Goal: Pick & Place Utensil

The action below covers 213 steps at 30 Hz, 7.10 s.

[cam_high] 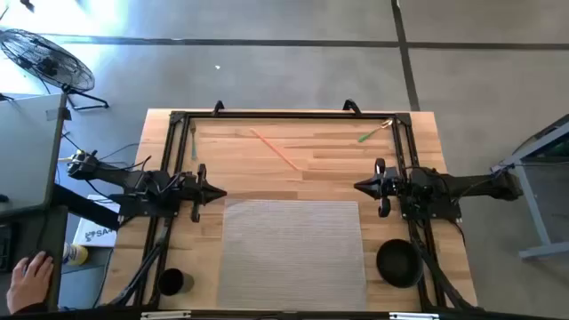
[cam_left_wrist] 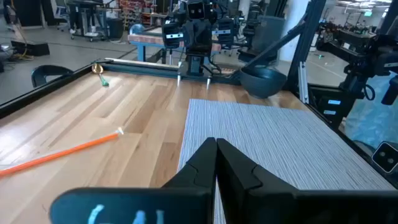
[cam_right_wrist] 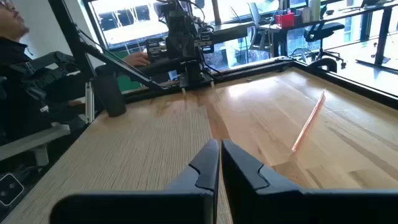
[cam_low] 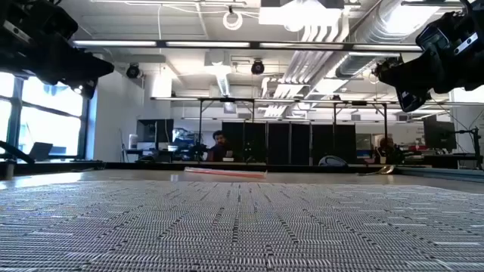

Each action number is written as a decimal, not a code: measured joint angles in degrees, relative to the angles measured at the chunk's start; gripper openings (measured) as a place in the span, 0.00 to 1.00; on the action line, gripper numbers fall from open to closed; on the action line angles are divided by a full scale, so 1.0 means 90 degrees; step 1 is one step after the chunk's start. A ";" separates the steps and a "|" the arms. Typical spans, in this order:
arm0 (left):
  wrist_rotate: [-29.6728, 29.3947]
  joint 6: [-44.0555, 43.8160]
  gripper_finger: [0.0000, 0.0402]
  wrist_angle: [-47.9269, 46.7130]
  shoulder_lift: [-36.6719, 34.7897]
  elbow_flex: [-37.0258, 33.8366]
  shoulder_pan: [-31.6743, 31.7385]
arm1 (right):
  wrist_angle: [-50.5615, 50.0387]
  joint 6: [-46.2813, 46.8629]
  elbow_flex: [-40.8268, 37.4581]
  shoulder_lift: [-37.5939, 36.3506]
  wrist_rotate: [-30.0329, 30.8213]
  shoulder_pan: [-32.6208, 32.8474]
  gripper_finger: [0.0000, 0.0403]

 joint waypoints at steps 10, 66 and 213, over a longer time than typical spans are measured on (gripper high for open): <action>0.0000 -0.0002 0.02 -0.0005 -0.0002 0.0000 0.0000 | 0.0000 -0.0001 0.0002 -0.0002 -0.0001 0.0000 0.03; -0.0002 -0.0002 0.02 -0.0012 -0.0002 0.0000 0.0000 | 0.0003 -0.0444 0.0002 -0.0002 0.0062 0.0000 0.03; -0.0003 -0.0001 0.02 -0.0002 0.0000 0.0000 0.0002 | -0.9452 0.2104 1.4523 1.4460 -0.0265 0.2749 0.01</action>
